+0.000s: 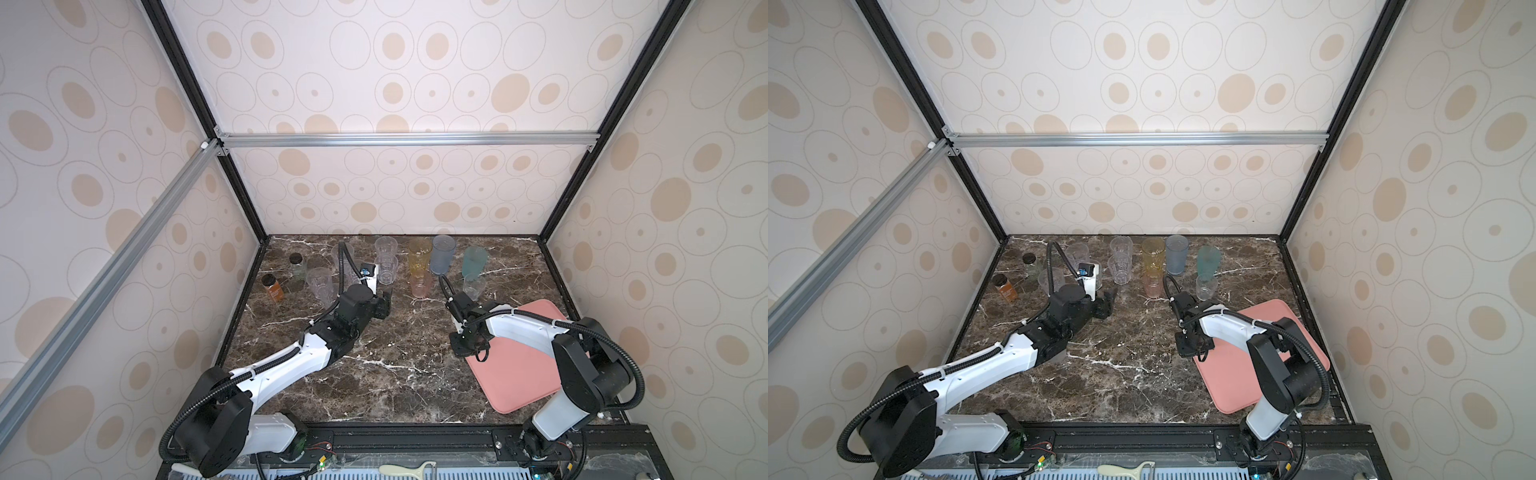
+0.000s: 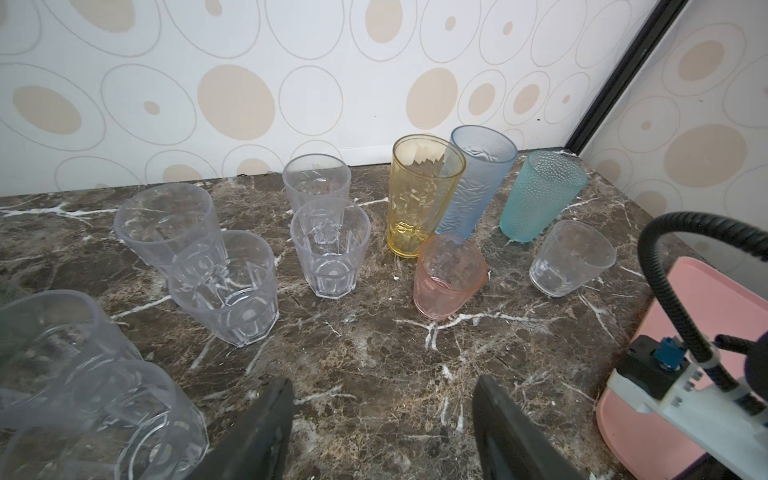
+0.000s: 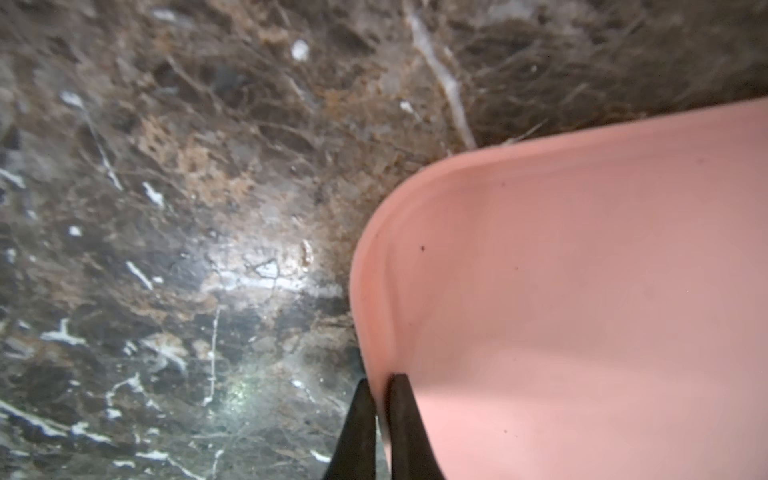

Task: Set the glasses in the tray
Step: 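Drag the pink tray toward the table centre with the right gripper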

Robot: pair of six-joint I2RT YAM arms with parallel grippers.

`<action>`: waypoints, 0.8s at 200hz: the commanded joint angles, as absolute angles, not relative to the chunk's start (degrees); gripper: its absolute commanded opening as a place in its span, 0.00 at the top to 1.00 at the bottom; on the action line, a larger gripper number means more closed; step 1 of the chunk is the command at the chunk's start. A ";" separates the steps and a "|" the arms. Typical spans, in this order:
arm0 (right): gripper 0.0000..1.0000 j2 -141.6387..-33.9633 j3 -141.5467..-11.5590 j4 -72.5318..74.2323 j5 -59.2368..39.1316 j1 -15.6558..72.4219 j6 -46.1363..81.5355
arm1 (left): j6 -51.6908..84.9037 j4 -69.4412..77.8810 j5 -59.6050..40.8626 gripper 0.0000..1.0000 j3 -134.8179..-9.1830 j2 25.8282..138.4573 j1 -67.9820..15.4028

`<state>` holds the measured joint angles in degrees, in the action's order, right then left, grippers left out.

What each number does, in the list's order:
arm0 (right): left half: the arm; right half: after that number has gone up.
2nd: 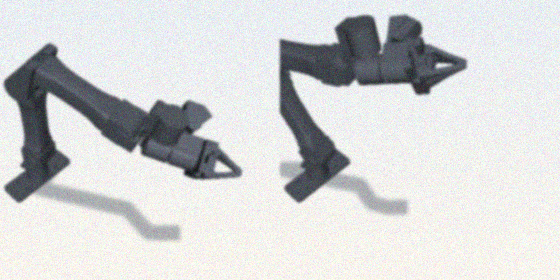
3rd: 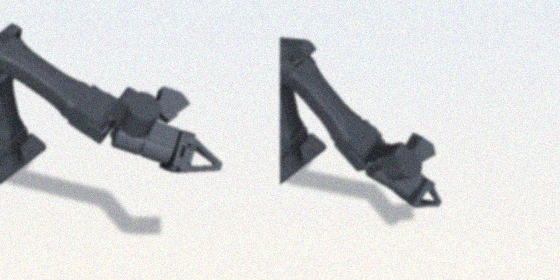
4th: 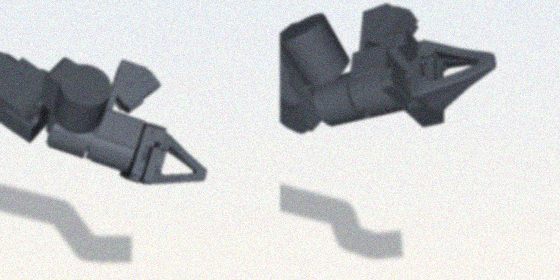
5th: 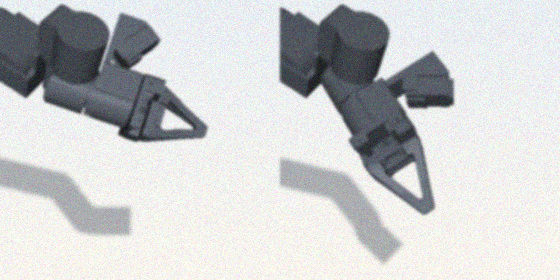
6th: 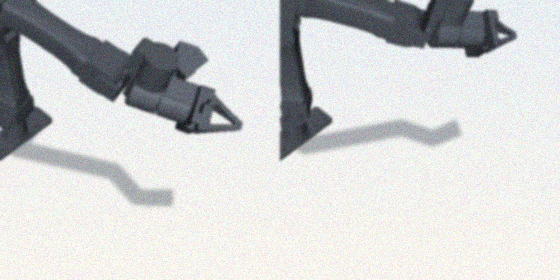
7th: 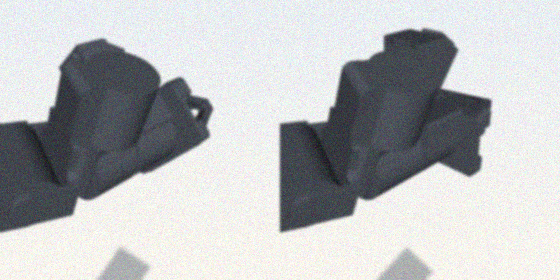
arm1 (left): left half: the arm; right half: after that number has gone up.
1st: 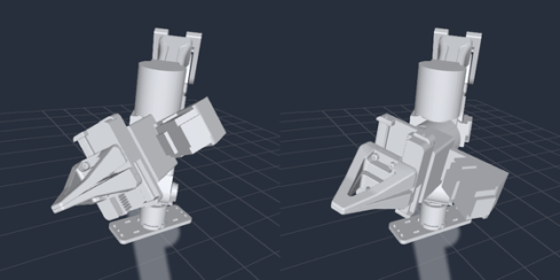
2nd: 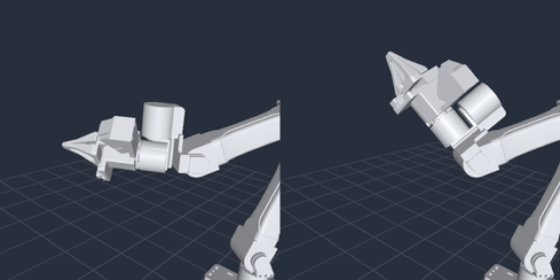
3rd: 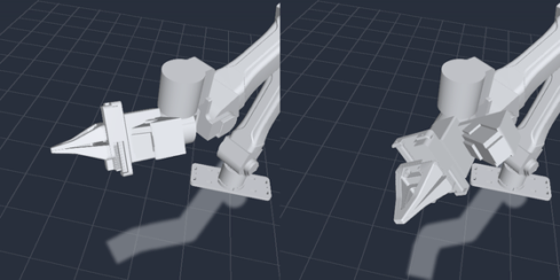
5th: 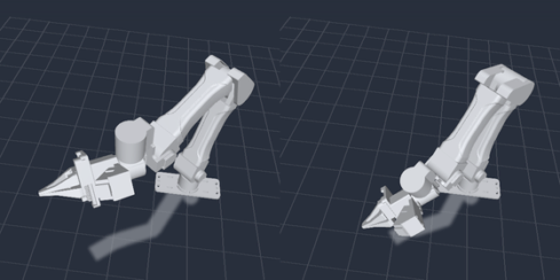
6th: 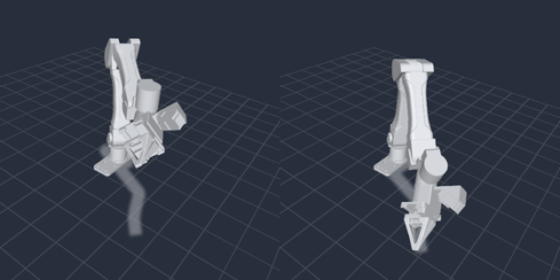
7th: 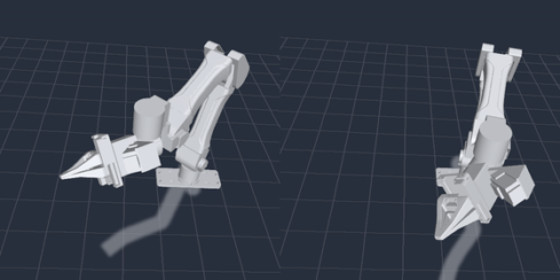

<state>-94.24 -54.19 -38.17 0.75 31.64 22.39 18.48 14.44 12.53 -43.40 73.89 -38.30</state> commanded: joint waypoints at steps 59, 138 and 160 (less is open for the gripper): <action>0.99 -100.77 -61.50 -30.86 -4.49 38.96 41.64 | 17.05 11.96 17.75 0.31 -43.78 71.63 -38.18; 1.00 -110.10 -72.14 -26.13 -3.58 44.48 53.43 | 17.53 9.43 20.10 0.31 -43.69 69.93 -37.66; 1.00 -113.08 -76.02 -24.44 -3.95 45.48 56.27 | 18.09 8.45 21.31 0.31 -43.67 68.85 -37.12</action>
<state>-109.73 -72.38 -28.82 -1.74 44.03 49.69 17.98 10.52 18.72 -43.38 70.89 -37.71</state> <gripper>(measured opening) 0.056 0.687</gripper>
